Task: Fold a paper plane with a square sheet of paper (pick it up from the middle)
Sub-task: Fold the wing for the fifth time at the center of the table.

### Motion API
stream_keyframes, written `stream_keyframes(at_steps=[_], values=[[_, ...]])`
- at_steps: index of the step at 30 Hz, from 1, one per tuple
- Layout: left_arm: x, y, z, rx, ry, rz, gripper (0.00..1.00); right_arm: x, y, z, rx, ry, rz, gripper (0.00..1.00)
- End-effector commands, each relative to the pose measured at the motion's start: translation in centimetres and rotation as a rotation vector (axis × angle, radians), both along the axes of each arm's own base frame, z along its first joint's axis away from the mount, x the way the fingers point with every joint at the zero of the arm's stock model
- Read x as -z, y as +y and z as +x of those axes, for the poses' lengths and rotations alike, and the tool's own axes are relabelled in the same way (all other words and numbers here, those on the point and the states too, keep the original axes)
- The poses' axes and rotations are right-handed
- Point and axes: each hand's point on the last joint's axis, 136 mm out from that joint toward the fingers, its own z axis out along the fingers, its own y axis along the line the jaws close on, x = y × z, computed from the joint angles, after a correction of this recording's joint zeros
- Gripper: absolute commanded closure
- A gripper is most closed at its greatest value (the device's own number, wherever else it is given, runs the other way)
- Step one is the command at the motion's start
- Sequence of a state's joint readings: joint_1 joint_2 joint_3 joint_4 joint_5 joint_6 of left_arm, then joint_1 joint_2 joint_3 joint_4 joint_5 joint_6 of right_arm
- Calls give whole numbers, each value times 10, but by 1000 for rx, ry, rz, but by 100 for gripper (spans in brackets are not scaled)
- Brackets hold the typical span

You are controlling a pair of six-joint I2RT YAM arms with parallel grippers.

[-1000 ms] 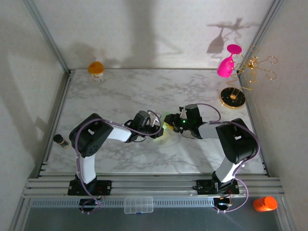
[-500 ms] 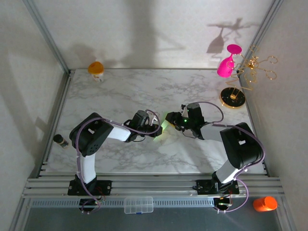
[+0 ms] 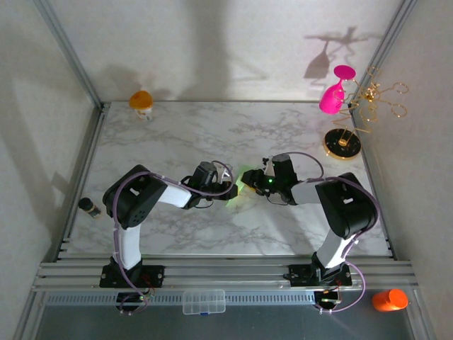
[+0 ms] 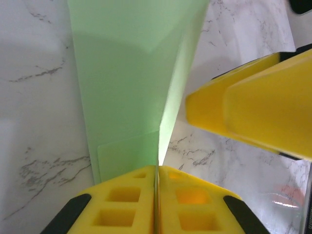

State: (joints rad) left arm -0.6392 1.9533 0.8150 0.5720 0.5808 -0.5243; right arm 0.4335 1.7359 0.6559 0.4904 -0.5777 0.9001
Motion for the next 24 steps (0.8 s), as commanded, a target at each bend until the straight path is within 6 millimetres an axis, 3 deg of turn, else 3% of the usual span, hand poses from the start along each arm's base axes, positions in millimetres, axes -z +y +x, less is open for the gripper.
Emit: stream_keyframes(at_steps=[1,11,24], values=[[61,28,-24,-35,173,151,90,-12,15,5,-60,-55,38,57],[64,28,-23,-26,185,184,90,-22,15,6,-61,-102,52,57],[74,29,-26,-3,232,241,90,8,13,12,-30,-12,-32,60]])
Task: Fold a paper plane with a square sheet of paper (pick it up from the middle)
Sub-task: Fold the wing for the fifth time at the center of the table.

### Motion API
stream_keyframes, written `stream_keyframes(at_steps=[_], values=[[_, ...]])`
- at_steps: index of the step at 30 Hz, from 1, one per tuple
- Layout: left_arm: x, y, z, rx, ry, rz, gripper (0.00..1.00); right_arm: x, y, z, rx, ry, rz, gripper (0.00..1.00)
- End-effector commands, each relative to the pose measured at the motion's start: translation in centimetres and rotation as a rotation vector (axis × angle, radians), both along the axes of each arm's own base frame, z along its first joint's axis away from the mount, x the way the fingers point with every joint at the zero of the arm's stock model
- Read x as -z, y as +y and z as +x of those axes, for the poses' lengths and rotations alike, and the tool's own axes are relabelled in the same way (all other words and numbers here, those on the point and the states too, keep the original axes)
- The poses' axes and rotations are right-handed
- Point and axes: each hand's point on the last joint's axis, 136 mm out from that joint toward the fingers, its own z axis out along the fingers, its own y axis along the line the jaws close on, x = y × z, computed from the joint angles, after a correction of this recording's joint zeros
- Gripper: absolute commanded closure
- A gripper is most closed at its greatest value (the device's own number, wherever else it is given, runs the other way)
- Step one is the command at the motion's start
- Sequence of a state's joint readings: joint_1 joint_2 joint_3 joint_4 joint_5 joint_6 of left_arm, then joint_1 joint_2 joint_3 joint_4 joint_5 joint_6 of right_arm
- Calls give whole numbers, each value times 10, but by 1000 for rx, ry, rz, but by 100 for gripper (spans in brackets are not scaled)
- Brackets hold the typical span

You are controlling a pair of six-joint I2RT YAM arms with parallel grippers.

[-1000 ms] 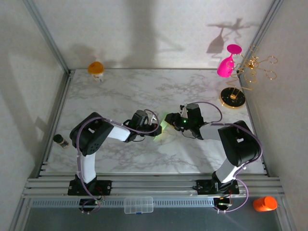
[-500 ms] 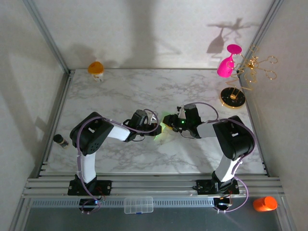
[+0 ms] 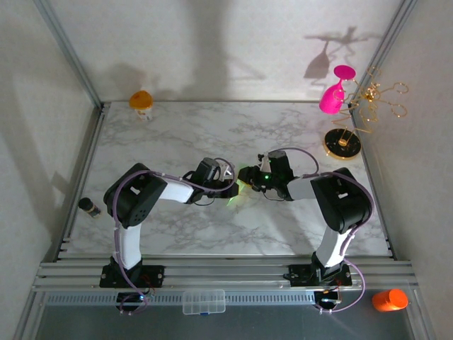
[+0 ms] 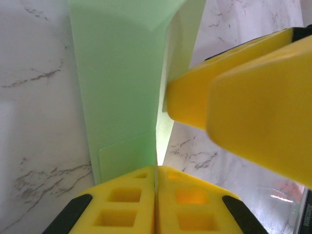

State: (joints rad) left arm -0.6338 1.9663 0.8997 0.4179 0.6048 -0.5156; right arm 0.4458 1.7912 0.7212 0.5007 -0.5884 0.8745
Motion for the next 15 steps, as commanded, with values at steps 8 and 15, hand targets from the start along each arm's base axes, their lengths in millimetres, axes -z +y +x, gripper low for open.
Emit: stream_keyframes(at_steps=[8,15], values=[[56,26,-25,-16,150,165,86,17,-2,-2,3,37,-54,61],[28,18,-20,-32,134,103,79,19,-1,-3,-9,40,-59,61]])
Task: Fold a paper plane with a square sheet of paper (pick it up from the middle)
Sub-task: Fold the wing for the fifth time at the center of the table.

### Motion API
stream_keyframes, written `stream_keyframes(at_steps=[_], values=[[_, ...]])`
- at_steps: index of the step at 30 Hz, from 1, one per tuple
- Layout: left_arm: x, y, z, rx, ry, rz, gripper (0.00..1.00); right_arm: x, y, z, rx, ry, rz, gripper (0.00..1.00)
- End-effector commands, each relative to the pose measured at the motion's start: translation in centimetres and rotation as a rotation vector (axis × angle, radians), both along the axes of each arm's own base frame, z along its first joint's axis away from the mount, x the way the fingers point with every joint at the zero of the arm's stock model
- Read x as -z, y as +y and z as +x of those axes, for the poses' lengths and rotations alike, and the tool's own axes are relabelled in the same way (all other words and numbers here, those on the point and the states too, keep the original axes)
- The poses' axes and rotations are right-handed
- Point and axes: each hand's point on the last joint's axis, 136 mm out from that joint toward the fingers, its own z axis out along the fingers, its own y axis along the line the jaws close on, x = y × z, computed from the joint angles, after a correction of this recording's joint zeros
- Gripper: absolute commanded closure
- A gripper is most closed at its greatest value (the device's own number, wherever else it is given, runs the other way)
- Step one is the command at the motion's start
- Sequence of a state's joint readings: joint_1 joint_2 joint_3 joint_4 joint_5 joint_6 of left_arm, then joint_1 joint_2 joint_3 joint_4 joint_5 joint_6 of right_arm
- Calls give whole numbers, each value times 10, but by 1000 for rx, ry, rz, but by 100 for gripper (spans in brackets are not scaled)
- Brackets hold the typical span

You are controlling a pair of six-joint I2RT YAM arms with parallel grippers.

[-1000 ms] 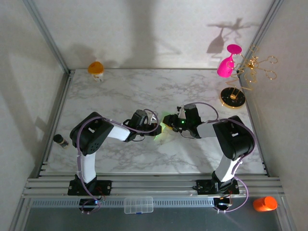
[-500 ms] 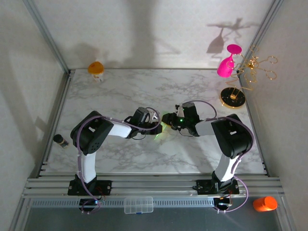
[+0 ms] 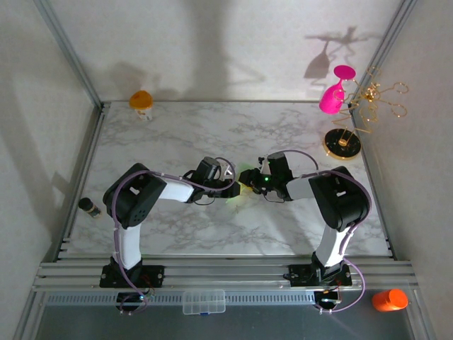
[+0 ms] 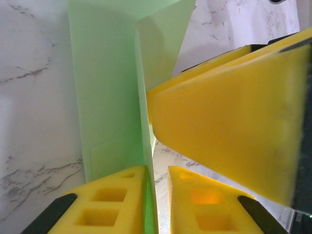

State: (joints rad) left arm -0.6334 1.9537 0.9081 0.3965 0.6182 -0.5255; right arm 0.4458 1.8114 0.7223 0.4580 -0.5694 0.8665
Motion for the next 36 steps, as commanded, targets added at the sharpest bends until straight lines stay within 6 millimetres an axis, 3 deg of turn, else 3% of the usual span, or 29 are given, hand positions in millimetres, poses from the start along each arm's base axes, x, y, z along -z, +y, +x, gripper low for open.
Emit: stream_keyframes(at_steps=[1,6,20,28,36], values=[[30,18,-17,-37,117,105,79,4,3,0,-19,-2,-20,61],[16,18,-14,-54,108,88,77,5,3,0,-23,-3,-21,61],[3,23,-11,-95,118,98,77,8,3,0,-27,4,-24,61],[-21,22,-4,-117,80,84,74,9,4,-1,-30,9,-23,62],[-17,21,-6,-93,81,140,75,9,4,-1,-33,11,-22,62]])
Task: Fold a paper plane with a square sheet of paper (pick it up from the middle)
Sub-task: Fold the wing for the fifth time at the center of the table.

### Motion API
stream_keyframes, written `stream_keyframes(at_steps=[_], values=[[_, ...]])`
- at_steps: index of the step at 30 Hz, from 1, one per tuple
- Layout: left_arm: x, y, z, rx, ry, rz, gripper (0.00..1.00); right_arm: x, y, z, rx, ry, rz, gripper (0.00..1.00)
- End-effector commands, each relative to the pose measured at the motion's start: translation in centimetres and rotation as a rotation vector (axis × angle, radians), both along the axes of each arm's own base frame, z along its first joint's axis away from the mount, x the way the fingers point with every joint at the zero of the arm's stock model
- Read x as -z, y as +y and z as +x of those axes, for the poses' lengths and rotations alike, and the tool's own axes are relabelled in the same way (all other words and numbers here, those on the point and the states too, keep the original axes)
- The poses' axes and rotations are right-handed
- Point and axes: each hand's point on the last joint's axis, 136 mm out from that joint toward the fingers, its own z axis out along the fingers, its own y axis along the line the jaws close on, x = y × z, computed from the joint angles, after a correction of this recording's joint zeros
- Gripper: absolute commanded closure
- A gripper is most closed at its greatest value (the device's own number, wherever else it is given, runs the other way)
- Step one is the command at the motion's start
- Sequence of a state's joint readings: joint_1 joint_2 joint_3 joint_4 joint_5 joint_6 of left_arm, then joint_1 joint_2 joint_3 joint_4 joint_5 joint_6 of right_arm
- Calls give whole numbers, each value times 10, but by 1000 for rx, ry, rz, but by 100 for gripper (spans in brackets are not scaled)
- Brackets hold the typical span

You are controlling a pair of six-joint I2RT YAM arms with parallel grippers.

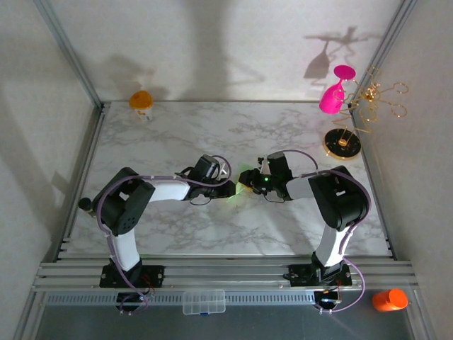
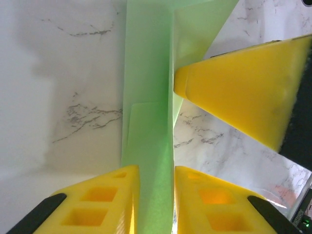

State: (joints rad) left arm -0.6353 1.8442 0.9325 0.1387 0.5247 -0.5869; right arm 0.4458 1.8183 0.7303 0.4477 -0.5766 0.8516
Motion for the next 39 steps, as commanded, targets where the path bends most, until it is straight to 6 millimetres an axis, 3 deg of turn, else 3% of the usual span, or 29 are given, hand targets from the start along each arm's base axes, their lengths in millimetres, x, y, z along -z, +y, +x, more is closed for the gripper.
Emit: stream_keyframes(at_steps=[1,17,31,39], values=[[-6,-2,1,19,-20,38,76,8,3,0,-19,11,-18,62],[13,-2,-7,39,5,105,87,9,3,-1,-18,17,-19,62],[21,-3,-12,48,16,129,89,9,3,0,-16,21,-20,62],[26,0,-13,43,25,143,89,-9,6,3,-22,-26,8,62]])
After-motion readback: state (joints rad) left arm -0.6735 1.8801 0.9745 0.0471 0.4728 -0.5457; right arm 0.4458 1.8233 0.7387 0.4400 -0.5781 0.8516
